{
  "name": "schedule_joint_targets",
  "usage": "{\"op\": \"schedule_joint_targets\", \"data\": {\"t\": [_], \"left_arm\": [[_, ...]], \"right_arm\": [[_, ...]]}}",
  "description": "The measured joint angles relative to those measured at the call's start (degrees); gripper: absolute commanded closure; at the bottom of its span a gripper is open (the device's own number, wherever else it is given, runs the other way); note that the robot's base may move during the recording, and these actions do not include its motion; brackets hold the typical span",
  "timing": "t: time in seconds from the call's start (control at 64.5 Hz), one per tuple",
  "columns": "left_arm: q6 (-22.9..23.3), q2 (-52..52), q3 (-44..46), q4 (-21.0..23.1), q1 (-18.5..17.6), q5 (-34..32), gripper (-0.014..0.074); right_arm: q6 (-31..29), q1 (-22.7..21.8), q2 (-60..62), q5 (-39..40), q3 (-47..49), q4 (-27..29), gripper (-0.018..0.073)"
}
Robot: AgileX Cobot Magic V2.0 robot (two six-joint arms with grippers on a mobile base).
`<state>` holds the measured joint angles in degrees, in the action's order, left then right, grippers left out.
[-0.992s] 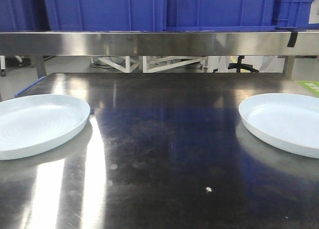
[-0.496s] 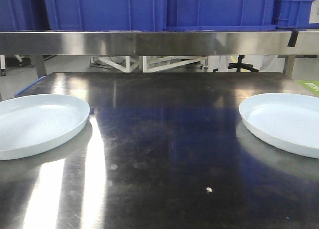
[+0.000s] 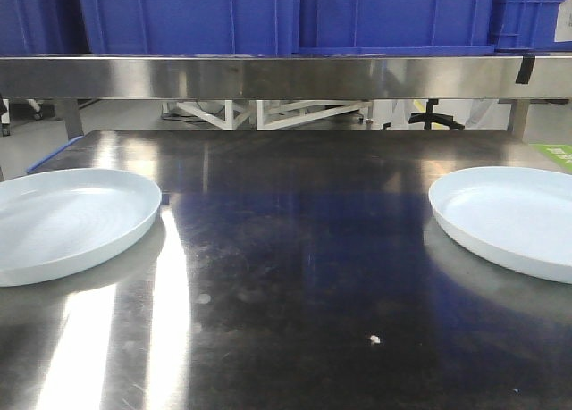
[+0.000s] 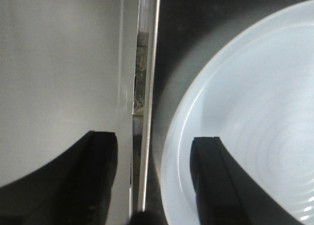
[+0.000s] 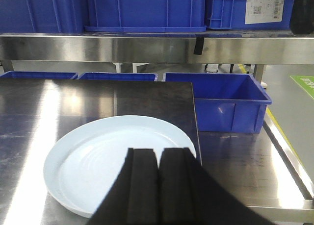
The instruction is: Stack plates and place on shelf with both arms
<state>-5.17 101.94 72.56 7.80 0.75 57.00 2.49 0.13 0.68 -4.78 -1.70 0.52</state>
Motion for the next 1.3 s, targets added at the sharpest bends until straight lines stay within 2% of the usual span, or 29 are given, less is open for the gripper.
{"op": "schedule_joint_targets", "data": {"t": [0.636, 0.729, 0.899, 0.961, 1.178, 1.302], "left_arm": [[0.00, 2.98, 0.04, -0.22, -0.08, 0.51, 0.0200], [0.00, 2.98, 0.04, -0.22, -0.08, 0.82, 0.0267], [0.00, 2.98, 0.28, 0.16, -0.12, 1.93, 0.0524], [0.00, 2.98, 0.32, 0.38, -0.22, 2.16, 0.0498], [0.00, 1.71, 1.13, 0.41, -0.32, 4.54, 0.0500], [-0.25, 0.93, 3.14, 2.90, -0.32, 7.32, 0.0500]], "right_arm": [[0.00, 0.00, 0.00, 0.00, 0.00, 0.00, 0.0511], [0.00, 0.00, 0.00, 0.00, 0.00, 0.00, 0.0511], [0.00, 0.00, 0.00, 0.00, 0.00, 0.00, 0.0511], [0.00, 0.00, 0.00, 0.00, 0.00, 0.00, 0.0511], [0.00, 0.00, 0.00, 0.00, 0.00, 0.00, 0.0511], [0.00, 0.00, 0.00, 0.00, 0.00, 0.00, 0.0511]]}}
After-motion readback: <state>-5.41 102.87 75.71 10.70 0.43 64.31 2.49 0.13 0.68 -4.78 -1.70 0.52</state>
